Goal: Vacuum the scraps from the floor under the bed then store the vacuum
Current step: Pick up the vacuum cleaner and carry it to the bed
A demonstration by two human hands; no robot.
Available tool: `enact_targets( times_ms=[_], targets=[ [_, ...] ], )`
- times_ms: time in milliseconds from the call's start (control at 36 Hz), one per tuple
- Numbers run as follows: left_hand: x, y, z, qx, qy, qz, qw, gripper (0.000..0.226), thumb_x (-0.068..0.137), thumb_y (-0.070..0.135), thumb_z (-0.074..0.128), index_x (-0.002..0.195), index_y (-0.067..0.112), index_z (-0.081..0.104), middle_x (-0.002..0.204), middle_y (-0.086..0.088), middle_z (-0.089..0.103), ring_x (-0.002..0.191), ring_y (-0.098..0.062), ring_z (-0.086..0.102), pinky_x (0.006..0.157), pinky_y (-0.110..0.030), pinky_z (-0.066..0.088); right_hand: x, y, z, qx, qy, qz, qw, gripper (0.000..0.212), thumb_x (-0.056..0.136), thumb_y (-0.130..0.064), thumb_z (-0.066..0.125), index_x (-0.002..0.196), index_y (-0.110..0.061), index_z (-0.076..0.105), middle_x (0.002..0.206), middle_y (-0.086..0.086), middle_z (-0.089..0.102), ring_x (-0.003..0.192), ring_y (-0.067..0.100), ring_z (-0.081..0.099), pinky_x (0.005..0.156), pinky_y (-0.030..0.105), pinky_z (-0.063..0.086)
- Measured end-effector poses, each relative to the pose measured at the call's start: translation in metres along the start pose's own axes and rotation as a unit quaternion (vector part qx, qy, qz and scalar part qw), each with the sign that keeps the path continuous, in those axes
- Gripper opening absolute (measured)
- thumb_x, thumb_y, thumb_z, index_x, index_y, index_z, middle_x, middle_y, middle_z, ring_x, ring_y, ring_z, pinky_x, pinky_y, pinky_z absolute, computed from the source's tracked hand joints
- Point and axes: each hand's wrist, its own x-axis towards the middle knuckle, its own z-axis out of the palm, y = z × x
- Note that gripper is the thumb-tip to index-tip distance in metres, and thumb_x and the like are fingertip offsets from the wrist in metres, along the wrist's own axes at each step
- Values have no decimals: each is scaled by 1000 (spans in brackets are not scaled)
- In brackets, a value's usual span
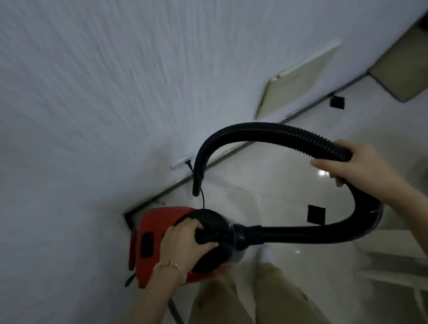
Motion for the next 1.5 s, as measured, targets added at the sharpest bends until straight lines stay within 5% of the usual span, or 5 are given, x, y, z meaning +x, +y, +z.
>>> enact_targets(
  times_ms=[528,834,973,1195,1501],
  targets=[
    [55,281,-7,-42,90,145,984,36,67,44,79,94,23,67,96,6,68,91,-16,63,73,-28,49,-59,129,-247,70,286,18,956,23,83,-38,68,88,-16,61,65,5,60,41,0,53,44,10,42],
    [129,439,39,-138,78,122,980,45,63,46,81,96,19,69,92,5,69,89,-17,64,77,-32,52,-29,215,-391,83,411,40,907,25,79,-42,67,84,-19,60,64,4,62,48,11,59,57,28,45],
    [174,500,59,-114,52,149,981,44,65,48,79,98,21,66,91,9,63,89,-15,61,75,-29,51,0,243,-436,102,435,49,893,25,82,-36,67,92,-14,61,63,4,60,37,-2,53,50,20,44],
    [282,607,87,-73,12,169,983,44,67,48,78,99,19,66,89,6,64,84,-16,62,60,-24,45,95,299,-509,86,438,107,888,26,80,-39,68,91,-17,62,61,0,62,53,14,61,62,32,50],
    [433,770,88,-15,-49,210,976,44,65,41,81,99,16,68,102,3,68,94,-17,63,79,-28,52,233,332,-636,43,398,169,901,29,80,-46,67,90,-19,63,60,-5,62,53,12,60,50,24,40]
  ],
)
